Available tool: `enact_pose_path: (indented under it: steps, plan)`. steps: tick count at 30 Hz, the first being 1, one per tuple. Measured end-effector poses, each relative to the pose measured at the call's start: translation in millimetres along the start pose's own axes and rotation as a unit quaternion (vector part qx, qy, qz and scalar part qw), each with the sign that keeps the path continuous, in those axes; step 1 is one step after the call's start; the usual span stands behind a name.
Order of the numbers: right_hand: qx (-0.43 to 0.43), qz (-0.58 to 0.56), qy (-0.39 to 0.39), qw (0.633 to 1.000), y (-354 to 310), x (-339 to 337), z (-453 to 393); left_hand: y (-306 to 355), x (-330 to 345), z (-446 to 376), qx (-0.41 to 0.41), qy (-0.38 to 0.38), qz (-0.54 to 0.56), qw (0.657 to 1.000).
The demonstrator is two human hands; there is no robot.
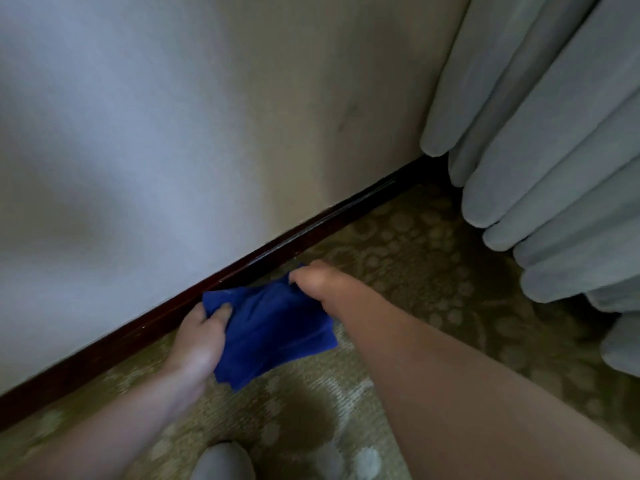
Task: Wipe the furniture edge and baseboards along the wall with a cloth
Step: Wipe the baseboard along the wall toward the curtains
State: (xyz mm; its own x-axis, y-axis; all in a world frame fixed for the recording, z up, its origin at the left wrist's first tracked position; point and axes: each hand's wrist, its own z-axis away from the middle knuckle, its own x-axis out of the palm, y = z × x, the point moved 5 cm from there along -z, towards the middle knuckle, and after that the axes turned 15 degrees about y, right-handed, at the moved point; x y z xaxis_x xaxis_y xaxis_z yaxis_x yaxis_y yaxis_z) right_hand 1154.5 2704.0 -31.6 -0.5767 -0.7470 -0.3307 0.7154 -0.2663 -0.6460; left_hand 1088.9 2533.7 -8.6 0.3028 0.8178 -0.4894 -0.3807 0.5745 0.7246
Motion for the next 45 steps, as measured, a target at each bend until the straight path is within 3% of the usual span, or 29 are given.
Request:
enact_pose_path:
  steps: [4, 10, 14, 18, 20, 22, 24, 27, 30, 33, 38, 42, 45]
  plan:
    - [0.003, -0.030, 0.004, 1.000, 2.5, -9.0, 19.8, 10.1, -7.6, 12.3, -0.024, 0.028, -0.032, 0.999]
    - [0.087, -0.058, -0.029, 0.994, 21.1, 12.9, -8.7, -2.3, -0.3, -8.7, -0.055, 0.103, 0.051, 0.992]
    - [0.108, -0.093, -0.026, 0.989, 24.7, 43.0, -52.7, -9.0, 17.4, -52.6, -0.002, 0.150, -0.001, 0.989]
    - [0.126, -0.222, -0.029, 0.966, 29.1, 70.0, -80.2, -16.7, 37.8, -68.0, 0.045, 0.205, -0.053, 0.976]
    - [0.117, -0.271, -0.007, 0.955, 26.0, 62.4, -93.0, -2.7, 54.9, -65.6, 0.111, 0.199, -0.088, 0.970]
    - [0.093, -0.315, 0.064, 0.942, 21.9, 39.7, -114.1, 15.0, 79.4, -67.5, 0.168, 0.174, -0.126, 0.962]
    - [0.093, -0.357, 0.110, 0.923, 23.2, 12.5, -130.4, 31.5, 102.8, -66.7, 0.183, 0.136, -0.124, 0.966]
    - [0.062, -0.311, 0.112, 0.942, 20.5, 10.0, -127.3, 32.0, 100.3, -66.1, 0.197, 0.137, -0.118, 0.964]
    - [0.023, -0.227, 0.052, 0.972, 21.8, 55.9, -102.2, -1.2, 58.4, -73.1, 0.152, 0.200, -0.079, 0.965]
    - [0.013, -0.227, -0.022, 0.974, 23.5, 83.3, -86.7, -15.4, 47.6, -78.5, 0.115, 0.222, -0.047, 0.967]
    - [0.090, -0.391, 0.072, 0.913, 25.4, 35.1, -114.5, 2.8, 95.0, -72.1, 0.019, 0.156, 0.135, 0.978]
    - [0.038, -0.306, 0.090, 0.947, 23.5, 53.8, -100.0, -14.5, 74.5, -67.9, 0.000, 0.173, 0.142, 0.975]
    - [-0.008, -0.212, 0.015, 0.977, 22.0, 73.5, -79.7, -44.3, 41.3, -68.9, -0.074, 0.210, 0.165, 0.961]
